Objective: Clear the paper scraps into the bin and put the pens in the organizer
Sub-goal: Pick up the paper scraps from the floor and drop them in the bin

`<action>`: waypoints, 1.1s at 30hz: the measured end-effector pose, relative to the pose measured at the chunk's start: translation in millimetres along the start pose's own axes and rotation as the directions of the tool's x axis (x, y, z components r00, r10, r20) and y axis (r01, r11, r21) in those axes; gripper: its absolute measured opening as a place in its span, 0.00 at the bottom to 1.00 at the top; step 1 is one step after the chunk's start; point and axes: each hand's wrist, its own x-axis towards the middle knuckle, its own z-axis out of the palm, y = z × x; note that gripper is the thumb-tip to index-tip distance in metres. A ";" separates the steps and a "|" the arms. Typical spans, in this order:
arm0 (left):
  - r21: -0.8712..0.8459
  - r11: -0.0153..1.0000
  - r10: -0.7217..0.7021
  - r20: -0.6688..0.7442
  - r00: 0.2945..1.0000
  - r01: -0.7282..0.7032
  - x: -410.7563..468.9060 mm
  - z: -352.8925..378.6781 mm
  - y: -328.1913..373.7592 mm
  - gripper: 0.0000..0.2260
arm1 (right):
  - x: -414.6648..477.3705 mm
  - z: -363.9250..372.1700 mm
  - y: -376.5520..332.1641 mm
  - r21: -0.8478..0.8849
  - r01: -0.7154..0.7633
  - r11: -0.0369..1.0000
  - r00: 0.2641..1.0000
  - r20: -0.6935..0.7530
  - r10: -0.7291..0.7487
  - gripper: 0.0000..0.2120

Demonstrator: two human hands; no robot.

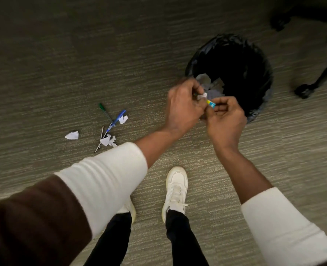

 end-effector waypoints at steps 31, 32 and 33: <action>0.136 0.987 0.064 0.155 0.986 -0.085 33.5 44.2 -24.3 0.08 | 46.8 18.3 32.2 -0.277 -0.102 0.955 0.994 0.007 0.108 0.08; 0.119 0.991 0.051 0.133 0.990 -0.067 29.4 38.2 -28.4 0.08 | 42.3 21.8 29.8 -0.277 -0.087 0.957 0.995 0.021 0.097 0.08; 0.112 0.993 0.021 0.112 0.993 -0.034 24.6 31.4 -34.2 0.08 | 37.7 25.9 26.8 -0.276 -0.071 0.958 0.996 0.035 0.084 0.08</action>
